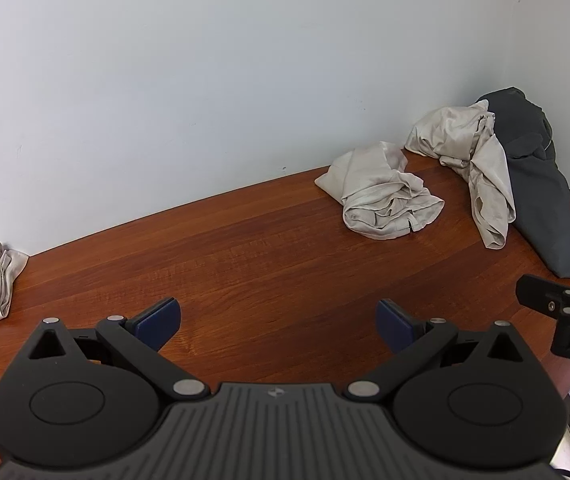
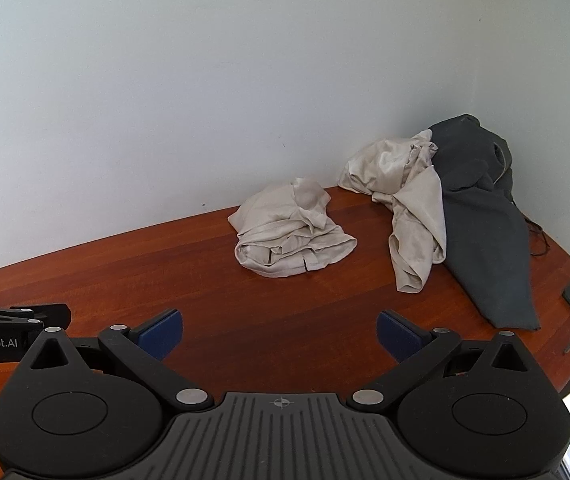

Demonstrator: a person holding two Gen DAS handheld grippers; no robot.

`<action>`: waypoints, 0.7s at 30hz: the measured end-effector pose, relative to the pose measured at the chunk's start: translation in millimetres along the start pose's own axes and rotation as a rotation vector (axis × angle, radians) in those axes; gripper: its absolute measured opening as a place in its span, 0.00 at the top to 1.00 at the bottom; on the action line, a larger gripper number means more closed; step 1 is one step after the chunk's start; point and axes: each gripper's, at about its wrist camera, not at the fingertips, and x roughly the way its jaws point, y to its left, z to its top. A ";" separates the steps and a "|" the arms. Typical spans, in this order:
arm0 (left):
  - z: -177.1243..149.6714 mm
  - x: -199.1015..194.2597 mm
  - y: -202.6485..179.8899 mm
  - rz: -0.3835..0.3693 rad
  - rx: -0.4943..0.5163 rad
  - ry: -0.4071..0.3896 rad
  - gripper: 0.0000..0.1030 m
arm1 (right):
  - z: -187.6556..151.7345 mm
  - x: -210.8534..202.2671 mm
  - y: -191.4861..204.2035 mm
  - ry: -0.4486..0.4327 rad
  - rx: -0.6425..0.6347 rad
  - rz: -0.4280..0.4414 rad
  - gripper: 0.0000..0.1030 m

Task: Fold clothes

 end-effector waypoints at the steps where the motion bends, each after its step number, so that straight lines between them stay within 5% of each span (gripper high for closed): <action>1: -0.5 0.6 -0.2 -0.002 0.002 0.001 0.00 | -0.7 -0.1 0.9 -0.003 -0.003 -0.002 0.00; 21: -10.5 19.5 7.2 0.006 -0.016 0.019 0.00 | 5.9 13.9 2.7 0.008 -0.008 0.001 0.00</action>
